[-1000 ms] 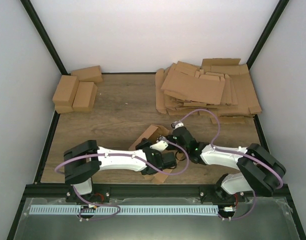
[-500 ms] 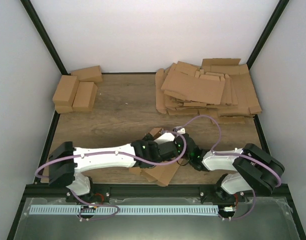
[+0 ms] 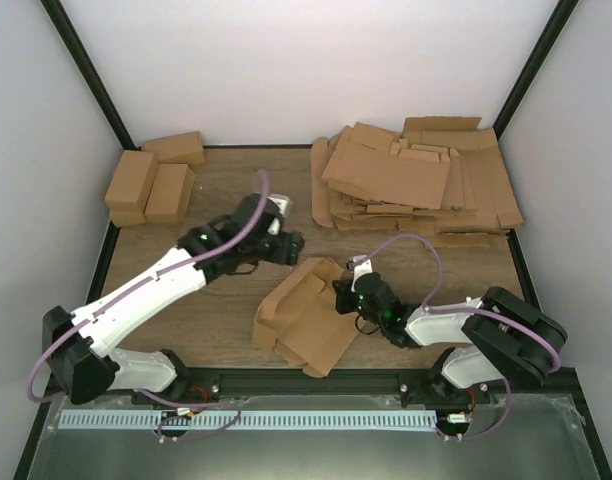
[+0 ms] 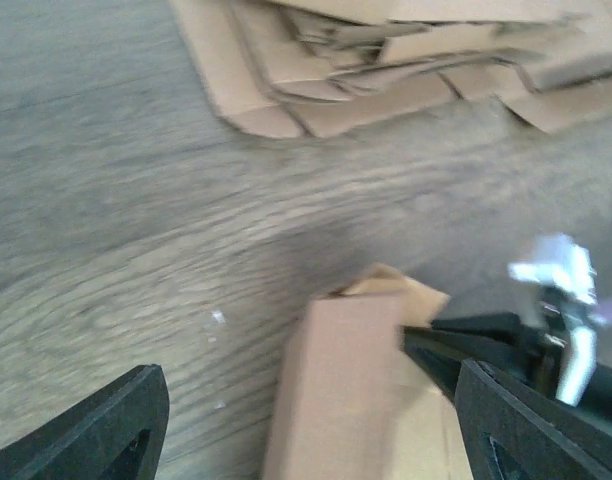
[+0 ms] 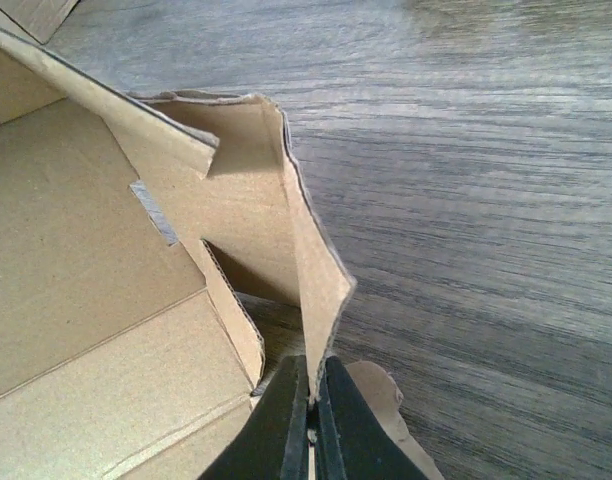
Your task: Fold the paper box
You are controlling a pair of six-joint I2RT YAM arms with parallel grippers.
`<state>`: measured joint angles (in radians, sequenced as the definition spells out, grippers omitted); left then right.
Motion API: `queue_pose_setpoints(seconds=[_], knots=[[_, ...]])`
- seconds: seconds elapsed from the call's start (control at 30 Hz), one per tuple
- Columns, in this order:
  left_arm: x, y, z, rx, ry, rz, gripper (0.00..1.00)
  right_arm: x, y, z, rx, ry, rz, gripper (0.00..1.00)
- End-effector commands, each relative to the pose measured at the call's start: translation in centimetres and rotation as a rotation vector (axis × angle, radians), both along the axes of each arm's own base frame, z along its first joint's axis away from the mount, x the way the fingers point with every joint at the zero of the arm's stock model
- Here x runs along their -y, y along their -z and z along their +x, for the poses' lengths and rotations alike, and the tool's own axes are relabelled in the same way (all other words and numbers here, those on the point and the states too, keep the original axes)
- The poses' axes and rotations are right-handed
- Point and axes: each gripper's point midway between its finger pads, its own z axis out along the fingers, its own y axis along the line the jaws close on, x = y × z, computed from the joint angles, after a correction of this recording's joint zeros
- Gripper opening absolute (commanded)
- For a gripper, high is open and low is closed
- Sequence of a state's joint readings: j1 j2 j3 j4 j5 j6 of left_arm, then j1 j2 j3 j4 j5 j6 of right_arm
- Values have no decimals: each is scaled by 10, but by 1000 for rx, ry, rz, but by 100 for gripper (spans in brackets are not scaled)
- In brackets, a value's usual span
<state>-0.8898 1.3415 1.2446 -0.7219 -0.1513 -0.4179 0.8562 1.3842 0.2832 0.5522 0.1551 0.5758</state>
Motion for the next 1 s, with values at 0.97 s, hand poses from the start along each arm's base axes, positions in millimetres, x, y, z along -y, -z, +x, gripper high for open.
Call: queue_pose_setpoints(seconds=[0.97], knots=[[-2, 139, -35, -424, 142, -210, 46, -45, 7, -44, 63, -144, -108, 14]])
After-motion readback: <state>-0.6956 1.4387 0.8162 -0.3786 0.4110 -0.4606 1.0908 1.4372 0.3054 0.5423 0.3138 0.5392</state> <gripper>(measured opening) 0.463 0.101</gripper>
